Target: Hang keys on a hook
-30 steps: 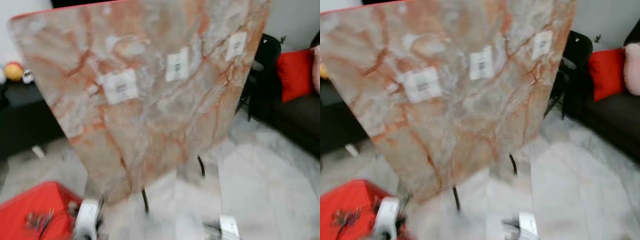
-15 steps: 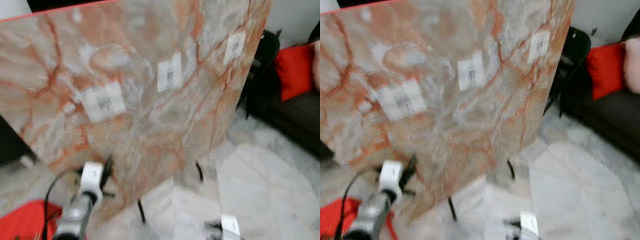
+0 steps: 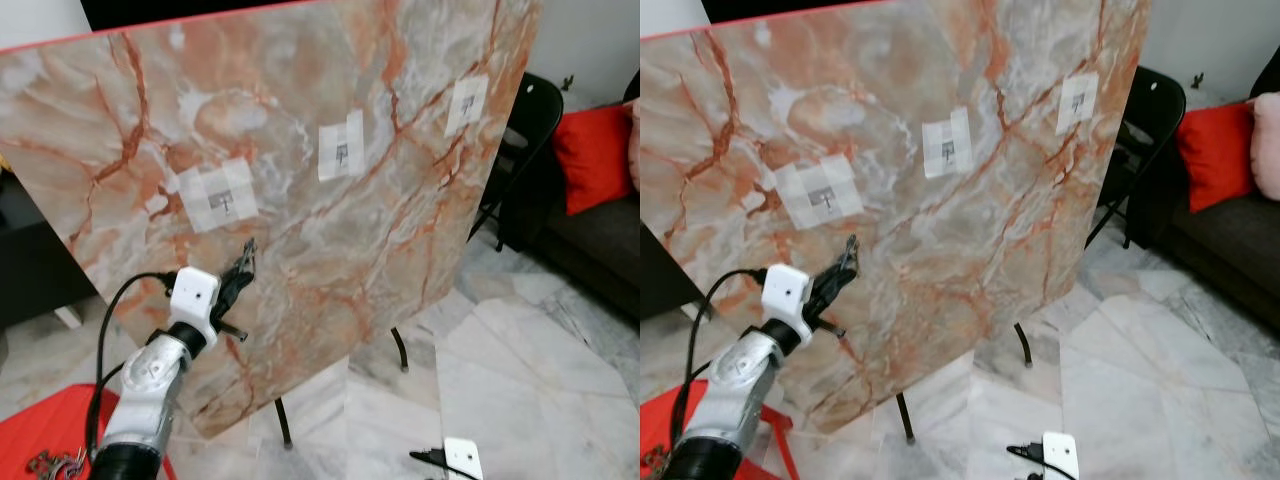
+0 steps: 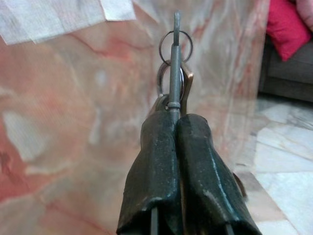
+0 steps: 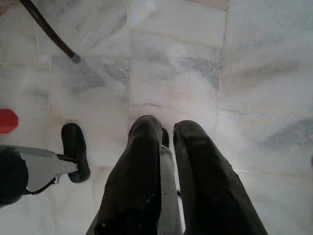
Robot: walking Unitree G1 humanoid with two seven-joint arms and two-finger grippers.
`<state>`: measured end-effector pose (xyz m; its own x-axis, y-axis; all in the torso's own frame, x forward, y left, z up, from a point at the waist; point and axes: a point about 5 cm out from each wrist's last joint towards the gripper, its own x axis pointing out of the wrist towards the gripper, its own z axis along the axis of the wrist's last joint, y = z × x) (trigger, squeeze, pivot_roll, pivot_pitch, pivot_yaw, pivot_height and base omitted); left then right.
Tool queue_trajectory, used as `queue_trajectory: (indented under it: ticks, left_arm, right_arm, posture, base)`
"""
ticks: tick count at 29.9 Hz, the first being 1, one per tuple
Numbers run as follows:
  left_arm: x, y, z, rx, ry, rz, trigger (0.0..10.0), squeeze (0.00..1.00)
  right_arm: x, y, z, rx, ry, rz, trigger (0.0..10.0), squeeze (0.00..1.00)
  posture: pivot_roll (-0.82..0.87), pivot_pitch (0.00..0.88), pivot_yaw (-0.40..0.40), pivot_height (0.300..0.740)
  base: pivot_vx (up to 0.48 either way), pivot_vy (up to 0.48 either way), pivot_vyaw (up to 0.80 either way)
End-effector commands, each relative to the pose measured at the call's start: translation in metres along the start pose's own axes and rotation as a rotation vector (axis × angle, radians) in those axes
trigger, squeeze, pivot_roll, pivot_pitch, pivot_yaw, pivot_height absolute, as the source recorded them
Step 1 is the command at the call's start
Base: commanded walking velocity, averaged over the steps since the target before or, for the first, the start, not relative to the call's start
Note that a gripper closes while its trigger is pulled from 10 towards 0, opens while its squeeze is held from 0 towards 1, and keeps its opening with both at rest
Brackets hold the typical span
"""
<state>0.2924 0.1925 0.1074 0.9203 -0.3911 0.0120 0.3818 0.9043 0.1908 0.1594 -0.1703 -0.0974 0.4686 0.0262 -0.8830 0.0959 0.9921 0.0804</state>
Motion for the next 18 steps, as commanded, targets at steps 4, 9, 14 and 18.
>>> queue_trajectory:
  ticks: [4, 9, 14, 18]
  left_arm:
    - [-0.003, -0.001, 0.019, 0.006, -0.033, -0.036, 10.0, 0.0]
    - [-0.007, -0.001, 0.027, 0.013, -0.043, -0.041, 10.0, 0.0]
    - [-0.007, 0.0, 0.033, 0.009, -0.032, -0.036, 10.0, 0.0]
    - [-0.005, 0.002, 0.037, 0.011, -0.035, -0.02, 10.0, 0.0]
  right_arm:
    - [0.0, 0.0, 0.003, -0.007, -0.013, -0.004, 10.0, 0.0]
    - [0.0, -0.001, 0.003, -0.011, -0.012, -0.005, 10.0, 0.0]
    - [0.0, -0.001, 0.003, -0.017, -0.012, -0.007, 10.0, 0.0]
    - [0.0, 0.0, 0.003, -0.013, -0.016, -0.007, 10.0, 0.0]
  posture:
    - [0.04, 0.0, -0.011, 0.74]
    - [0.05, 0.0, -0.015, 0.74]
    - [0.05, 0.0, -0.015, 0.74]
    - [0.04, 0.0, -0.015, 0.74]
  base:
    - [0.0, 0.0, 0.0]
    - [0.0, 0.0, 0.0]
    - [0.0, 0.0, 0.0]
    - [0.0, 0.0, 0.0]
